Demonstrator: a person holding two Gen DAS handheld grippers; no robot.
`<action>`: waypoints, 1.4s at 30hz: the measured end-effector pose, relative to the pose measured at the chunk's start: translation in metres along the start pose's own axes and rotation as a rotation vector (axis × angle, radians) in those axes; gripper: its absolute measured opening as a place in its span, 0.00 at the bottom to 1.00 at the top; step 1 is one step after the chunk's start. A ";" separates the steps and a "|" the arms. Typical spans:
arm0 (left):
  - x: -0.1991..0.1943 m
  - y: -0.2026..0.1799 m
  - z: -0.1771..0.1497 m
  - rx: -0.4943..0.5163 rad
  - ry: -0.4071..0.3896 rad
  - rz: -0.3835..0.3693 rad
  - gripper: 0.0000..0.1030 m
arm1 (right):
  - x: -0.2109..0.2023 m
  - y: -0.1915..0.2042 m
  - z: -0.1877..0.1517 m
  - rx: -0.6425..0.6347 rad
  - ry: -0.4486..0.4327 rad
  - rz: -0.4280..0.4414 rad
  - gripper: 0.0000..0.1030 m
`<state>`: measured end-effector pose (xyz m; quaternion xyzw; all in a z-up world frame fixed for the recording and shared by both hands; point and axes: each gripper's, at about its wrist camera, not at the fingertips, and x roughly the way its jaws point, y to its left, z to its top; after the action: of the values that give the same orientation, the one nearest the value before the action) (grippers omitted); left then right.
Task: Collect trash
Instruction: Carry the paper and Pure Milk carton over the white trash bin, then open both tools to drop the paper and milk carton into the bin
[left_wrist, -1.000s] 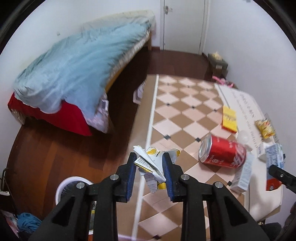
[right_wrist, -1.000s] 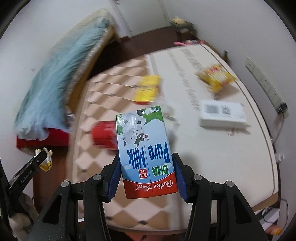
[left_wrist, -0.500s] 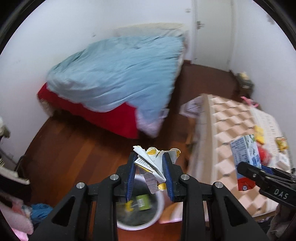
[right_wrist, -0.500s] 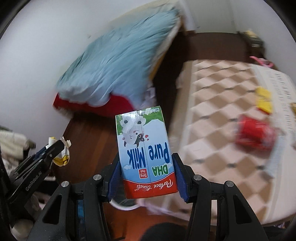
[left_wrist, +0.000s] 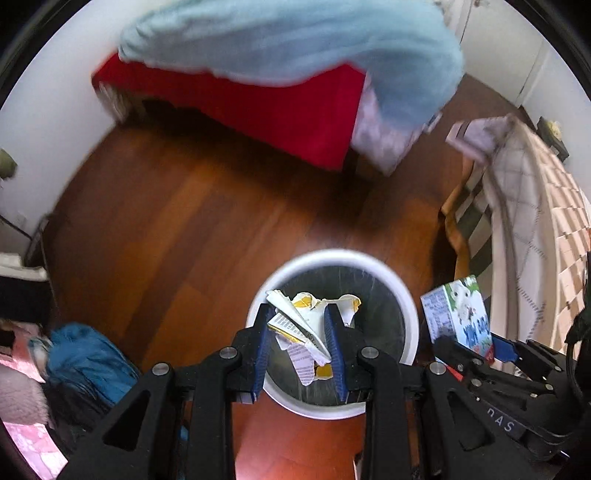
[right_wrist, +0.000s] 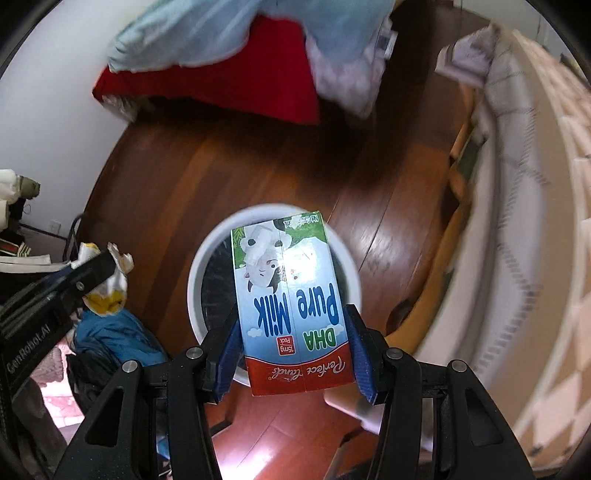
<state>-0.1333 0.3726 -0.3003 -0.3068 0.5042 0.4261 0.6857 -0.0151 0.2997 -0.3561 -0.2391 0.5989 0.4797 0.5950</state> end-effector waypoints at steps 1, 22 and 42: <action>0.007 0.002 -0.002 -0.008 0.019 -0.012 0.24 | 0.008 0.001 0.002 -0.001 0.015 -0.004 0.53; -0.007 0.053 -0.035 -0.101 0.037 0.097 0.97 | 0.030 0.013 -0.003 -0.053 0.068 -0.062 1.00; -0.117 0.037 -0.090 -0.096 -0.130 0.127 0.97 | -0.111 0.027 -0.074 -0.114 -0.151 -0.048 1.00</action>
<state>-0.2199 0.2801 -0.2162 -0.2787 0.4561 0.5112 0.6730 -0.0548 0.2160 -0.2558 -0.2501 0.5182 0.5153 0.6351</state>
